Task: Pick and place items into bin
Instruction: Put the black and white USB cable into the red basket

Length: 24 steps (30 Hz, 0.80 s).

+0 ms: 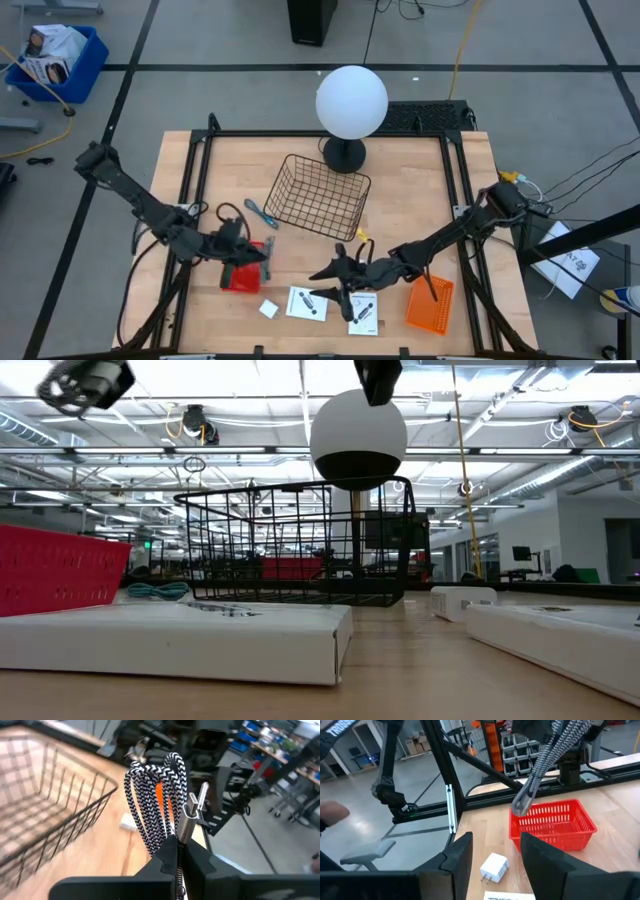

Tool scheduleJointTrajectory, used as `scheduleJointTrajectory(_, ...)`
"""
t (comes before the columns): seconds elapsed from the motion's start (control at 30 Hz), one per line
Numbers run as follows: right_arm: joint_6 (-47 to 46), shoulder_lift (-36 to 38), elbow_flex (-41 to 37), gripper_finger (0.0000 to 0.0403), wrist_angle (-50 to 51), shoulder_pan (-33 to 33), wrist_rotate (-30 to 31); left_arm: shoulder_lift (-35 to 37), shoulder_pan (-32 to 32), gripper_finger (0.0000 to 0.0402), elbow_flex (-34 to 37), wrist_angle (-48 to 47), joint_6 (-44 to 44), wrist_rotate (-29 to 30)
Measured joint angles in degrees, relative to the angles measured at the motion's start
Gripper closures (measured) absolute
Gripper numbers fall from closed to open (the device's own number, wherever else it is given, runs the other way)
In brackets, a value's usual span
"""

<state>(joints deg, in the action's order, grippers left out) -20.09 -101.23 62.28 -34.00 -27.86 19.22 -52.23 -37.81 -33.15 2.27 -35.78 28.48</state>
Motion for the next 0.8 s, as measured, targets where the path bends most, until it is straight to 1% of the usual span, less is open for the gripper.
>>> scheduleJointTrajectory(0.1, 0.1, 1.1, 0.0, 0.0251, 0.0, 0.3, 0.0, 2.9, -0.6, 0.0381, 0.0, -6.7, -7.6, 0.5)
scheduleJointTrajectory(0.2, 2.1, 2.7, 0.0, 0.0252, 1.3, 0.4, 0.0, 4.6, -0.8, 0.0389, 0.0, -14.6, -16.7, 0.4)
scheduleJointTrajectory(0.3, 3.9, 3.9, 0.0, 0.0252, 2.7, 0.3, 0.0, 4.9, -1.1, 0.0394, 0.0, -22.1, -25.6, 0.2)
scheduleJointTrajectory(0.47, 5.8, 4.3, 0.0, 0.0257, 3.1, -0.7, 0.0, 4.7, -1.7, 0.0375, 0.0, -30.8, -36.4, -0.9)
scheduleJointTrajectory(0.6, 6.2, 4.2, 0.0, 0.0257, 3.0, -0.9, 0.1, 4.4, -1.6, 0.0384, 0.0, -34.1, -42.1, -4.4)
scheduleJointTrajectory(0.7, 6.2, 4.2, 0.0, 0.0257, 2.8, -0.9, 0.1, 3.8, -1.6, 0.0394, 0.0, -34.5, -42.8, -5.0)
scheduleJointTrajectory(0.8, 6.2, 4.2, 0.0, 0.0257, 2.5, -0.9, 0.1, 3.2, -1.0, 0.0383, 0.0, -36.0, -43.1, -5.2)
